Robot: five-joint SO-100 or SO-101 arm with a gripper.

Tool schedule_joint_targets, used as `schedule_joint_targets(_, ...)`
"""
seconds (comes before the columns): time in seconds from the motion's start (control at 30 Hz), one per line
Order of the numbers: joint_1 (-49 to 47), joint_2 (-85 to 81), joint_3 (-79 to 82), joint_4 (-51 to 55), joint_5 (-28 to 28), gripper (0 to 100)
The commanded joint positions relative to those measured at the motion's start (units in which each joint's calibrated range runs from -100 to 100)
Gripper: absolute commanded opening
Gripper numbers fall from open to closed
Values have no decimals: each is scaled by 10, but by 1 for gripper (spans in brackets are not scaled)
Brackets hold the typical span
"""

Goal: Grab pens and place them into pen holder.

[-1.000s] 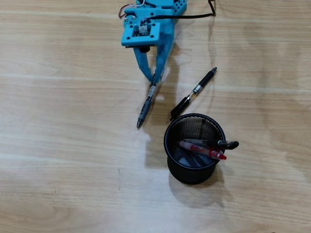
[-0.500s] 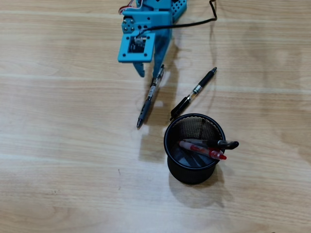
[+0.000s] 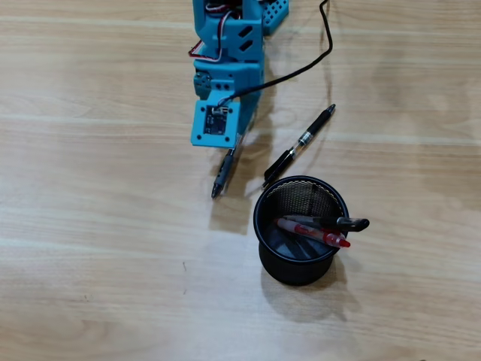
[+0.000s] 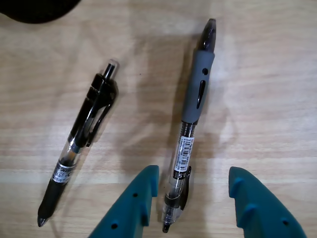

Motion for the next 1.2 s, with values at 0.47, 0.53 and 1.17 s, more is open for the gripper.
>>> schedule_joint_targets(0.47,-6,153,-3,-70,-1,17)
schedule_joint_targets(0.53,-9,158,1,-81,-3,17)
schedule_joint_targets(1.17,13,150,4,-82,0,2)
